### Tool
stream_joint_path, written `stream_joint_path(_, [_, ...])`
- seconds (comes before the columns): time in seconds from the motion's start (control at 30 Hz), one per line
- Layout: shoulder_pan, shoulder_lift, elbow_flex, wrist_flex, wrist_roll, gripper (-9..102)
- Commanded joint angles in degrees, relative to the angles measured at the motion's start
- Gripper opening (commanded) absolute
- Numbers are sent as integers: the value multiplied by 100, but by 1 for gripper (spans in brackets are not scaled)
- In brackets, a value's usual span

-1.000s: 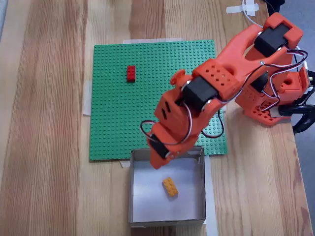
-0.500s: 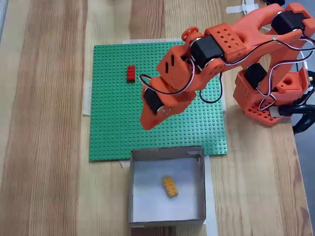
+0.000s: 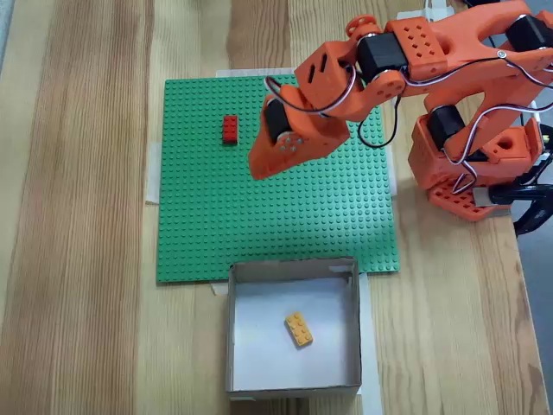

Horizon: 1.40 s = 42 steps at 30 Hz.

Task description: Pick the yellow lego block and put it in the box.

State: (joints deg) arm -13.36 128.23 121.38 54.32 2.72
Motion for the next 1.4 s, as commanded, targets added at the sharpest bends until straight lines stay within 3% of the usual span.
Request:
stream_joint_path(0.0, [246,457,439,-281,-79,-1])
stream_joint_path(0.63, [1055,3164,3489,-1011,-176,-1])
stream_joint_path(1.37, [1169,5335,5792,-729,-299,-1])
